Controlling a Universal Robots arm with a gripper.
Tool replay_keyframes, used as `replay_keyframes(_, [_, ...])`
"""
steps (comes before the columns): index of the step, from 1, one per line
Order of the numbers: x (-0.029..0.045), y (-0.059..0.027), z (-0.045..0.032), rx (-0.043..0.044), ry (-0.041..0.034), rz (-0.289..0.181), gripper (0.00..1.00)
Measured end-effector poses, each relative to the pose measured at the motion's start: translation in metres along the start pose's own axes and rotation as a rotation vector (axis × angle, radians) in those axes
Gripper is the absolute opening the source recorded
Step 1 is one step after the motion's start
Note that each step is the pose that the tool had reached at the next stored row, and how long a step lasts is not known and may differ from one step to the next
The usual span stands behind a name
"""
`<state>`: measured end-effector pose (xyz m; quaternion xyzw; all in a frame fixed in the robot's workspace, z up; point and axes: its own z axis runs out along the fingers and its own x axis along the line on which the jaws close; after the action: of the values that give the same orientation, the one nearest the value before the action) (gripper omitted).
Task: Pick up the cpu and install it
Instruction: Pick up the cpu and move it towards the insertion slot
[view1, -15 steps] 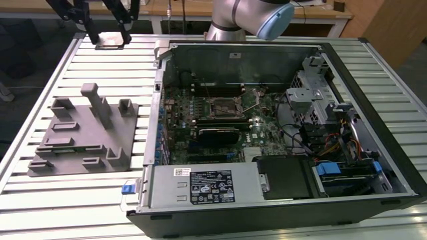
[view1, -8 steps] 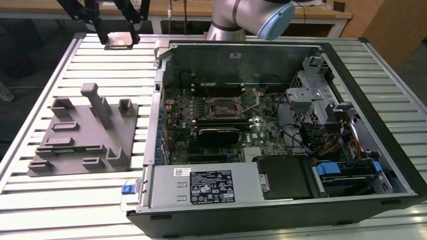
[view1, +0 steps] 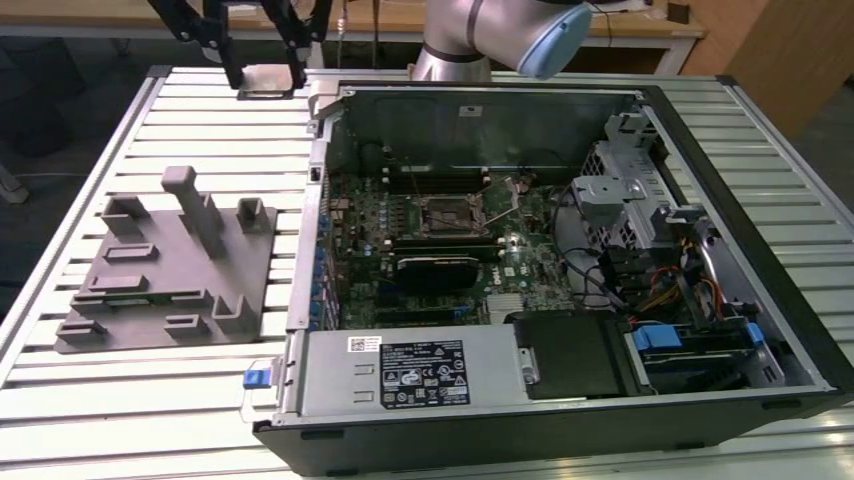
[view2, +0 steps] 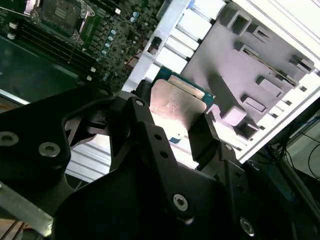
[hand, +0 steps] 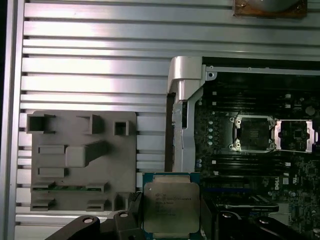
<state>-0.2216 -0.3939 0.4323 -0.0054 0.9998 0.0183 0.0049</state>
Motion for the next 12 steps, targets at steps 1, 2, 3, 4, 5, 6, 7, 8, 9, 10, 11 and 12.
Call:
replay_keyframes(1, [-0.0034, 0.0, 0.0, 0.0, 0.0, 0.0, 0.54])
replay_keyframes(2, [-0.0075, -0.0001, 0.0001, 0.0, 0.0, 0.0, 0.54])
replay_keyframes(3, [-0.012, -0.0001, 0.0001, -0.0002, 0.0, 0.0, 0.54])
replay_keyframes(4, [-0.0165, -0.0002, 0.0002, -0.0005, 0.0, 0.0, 0.54])
replay_keyframes(5, [-0.0211, -0.0002, 0.0002, -0.0005, 0.0, 0.0, 0.54])
replay_keyframes(6, [-0.0256, -0.0003, 0.0003, -0.0005, 0.0, 0.0, 0.54])
replay_keyframes(7, [-0.0284, -0.0003, 0.0004, -0.0005, 0.0001, 0.0, 0.54])
replay_keyframes(8, [-0.0313, -0.0004, 0.0005, -0.0005, -0.0001, 0.0, 0.54])
replay_keyframes(9, [-0.0331, -0.0004, 0.0006, -0.0005, 0.0001, 0.0, 0.54])
replay_keyframes(10, [-0.0344, -0.0004, 0.0008, -0.0005, 0.0, 0.0, 0.54])
replay_keyframes(11, [-0.0361, -0.0004, 0.0009, -0.0004, 0.0, 0.0, 0.54])
replay_keyframes(12, [-0.0375, -0.0004, 0.0011, -0.0006, 0.0, 0.0, 0.54])
